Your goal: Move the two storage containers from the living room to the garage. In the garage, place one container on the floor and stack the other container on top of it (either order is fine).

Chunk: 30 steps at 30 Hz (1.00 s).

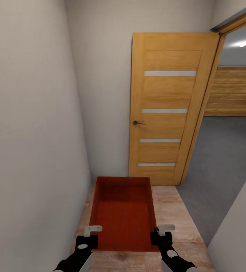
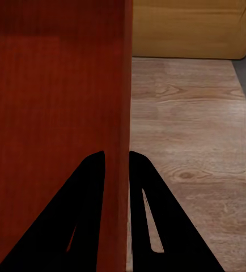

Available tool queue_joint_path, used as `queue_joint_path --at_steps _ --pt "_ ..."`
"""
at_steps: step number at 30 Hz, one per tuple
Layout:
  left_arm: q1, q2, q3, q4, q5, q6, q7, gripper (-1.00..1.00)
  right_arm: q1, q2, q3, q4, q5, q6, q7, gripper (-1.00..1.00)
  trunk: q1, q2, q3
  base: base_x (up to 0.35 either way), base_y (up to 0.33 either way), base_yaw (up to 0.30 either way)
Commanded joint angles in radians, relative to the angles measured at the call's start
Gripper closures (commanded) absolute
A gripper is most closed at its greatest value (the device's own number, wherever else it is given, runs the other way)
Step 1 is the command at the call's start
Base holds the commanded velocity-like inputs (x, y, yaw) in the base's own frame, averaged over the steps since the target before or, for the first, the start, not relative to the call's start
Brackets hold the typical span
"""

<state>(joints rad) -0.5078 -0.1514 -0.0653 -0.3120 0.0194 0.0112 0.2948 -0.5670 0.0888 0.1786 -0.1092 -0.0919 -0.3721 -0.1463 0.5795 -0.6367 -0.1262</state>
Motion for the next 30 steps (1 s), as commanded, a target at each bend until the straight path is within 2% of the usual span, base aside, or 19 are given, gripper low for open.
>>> queue_joint_path --at_steps 1,20,30 --pt "0.000 0.006 -0.025 0.011 0.015 0.003 0.012 1.00 -0.002 -0.002 0.005 -0.001 -0.001 -0.096 -0.004 1.00 0.001 -0.001 -0.002 0.322 0.000 -0.221" --pt "0.000 0.006 -0.025 0.004 0.016 -0.001 0.012 1.00 -0.002 -0.003 0.005 -0.001 0.000 -0.096 -0.003 1.00 0.001 -0.001 -0.002 0.317 0.000 -0.272" --pt "0.000 0.006 -0.025 0.002 0.016 -0.002 0.013 1.00 -0.002 -0.003 0.005 -0.001 0.000 -0.096 -0.003 1.00 0.001 -0.001 -0.002 0.057 0.000 -0.281"
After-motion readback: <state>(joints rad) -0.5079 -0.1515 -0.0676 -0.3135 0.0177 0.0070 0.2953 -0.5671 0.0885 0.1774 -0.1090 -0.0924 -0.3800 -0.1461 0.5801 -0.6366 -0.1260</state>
